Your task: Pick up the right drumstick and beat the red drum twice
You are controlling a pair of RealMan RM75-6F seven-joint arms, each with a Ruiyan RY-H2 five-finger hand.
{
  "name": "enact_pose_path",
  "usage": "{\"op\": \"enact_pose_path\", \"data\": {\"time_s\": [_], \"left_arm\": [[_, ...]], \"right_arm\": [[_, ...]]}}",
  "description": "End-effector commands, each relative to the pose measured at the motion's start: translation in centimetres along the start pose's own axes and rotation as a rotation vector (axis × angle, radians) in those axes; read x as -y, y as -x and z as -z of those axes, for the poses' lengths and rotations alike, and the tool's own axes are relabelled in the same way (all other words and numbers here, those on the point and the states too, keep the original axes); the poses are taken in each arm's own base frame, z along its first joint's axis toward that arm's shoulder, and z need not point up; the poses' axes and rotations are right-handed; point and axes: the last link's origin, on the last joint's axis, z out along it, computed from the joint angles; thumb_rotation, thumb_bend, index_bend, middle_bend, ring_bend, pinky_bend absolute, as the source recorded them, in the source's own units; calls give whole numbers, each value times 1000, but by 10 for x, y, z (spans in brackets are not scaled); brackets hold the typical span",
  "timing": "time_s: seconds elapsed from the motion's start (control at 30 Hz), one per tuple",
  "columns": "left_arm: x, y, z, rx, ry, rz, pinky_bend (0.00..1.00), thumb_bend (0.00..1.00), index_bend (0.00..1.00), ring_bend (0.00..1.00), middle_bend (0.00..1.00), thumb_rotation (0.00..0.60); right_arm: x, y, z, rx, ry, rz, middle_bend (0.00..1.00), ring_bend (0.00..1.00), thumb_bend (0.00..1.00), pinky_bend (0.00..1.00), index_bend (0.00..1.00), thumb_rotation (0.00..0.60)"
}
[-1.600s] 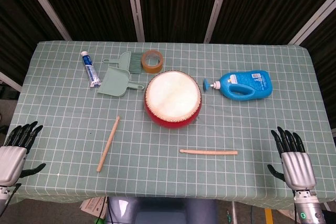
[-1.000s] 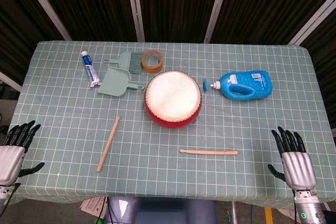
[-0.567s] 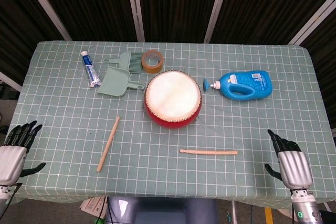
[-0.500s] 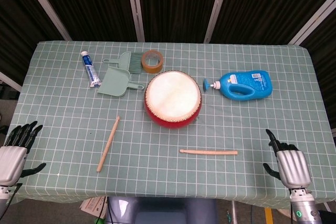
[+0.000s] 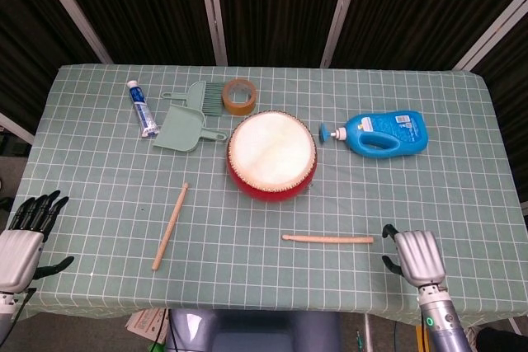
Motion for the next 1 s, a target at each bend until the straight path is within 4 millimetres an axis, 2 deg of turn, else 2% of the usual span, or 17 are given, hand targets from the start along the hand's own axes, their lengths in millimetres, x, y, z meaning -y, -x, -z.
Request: {"op": "enact_pose_path", "data": {"time_s": [0.03,0.53,1.0], "left_arm": [[0,0,0,1,1,1,21,0,0,0,0,600],[0,2,-2,18,-2,13,21,0,0,0,0,600],[0,2,-3,19,-8,12,21,0,0,0,0,600]], "right_arm": [[14,13,-10,30,-4,7,1000,1000,270,907,502,600],[34,32,-41,49,5,30,1000,1000,310,907,518,600],[37,51,-52,103,33,27,1000,1000,310,907,518,600]]}}
